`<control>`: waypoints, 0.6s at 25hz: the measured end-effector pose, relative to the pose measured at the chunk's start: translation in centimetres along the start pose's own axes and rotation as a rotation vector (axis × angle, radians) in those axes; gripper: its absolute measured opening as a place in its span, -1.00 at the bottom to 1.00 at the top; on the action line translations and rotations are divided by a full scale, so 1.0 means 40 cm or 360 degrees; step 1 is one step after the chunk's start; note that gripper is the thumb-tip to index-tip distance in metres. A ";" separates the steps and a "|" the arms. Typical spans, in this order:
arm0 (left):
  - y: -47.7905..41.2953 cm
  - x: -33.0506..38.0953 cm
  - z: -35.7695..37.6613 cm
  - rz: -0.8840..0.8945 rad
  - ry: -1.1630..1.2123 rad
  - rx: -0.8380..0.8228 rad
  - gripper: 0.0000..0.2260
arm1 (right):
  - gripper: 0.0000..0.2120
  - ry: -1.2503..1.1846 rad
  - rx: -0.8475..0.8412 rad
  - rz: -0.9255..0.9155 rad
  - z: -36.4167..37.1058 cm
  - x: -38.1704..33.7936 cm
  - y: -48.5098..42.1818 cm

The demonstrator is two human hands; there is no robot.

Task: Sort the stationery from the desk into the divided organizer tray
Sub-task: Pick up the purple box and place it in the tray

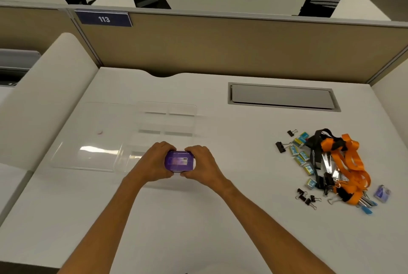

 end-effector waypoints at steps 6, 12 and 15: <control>-0.025 -0.060 0.003 0.0029 -0.0128 -0.0134 -0.32 | -0.30 0.0279 0.0045 0.0017 0.048 -0.009 -0.027; -0.070 -0.066 0.030 0.0072 -0.0299 -0.0310 -0.32 | -0.22 0.0268 0.0067 0.0108 0.030 0.020 -0.010; -0.087 -0.061 0.037 0.0076 -0.0384 -0.0376 -0.35 | -0.24 0.0199 0.0126 0.0161 0.007 0.040 0.011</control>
Point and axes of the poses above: each hand's wrist, its own y-axis away from the middle knuckle, its own z-axis out of the palm, x = y × z, the point moved 4 cm from there along -y, towards the middle knuckle, and after that the axes turned 2 degrees about x, right-handed, at the moved point
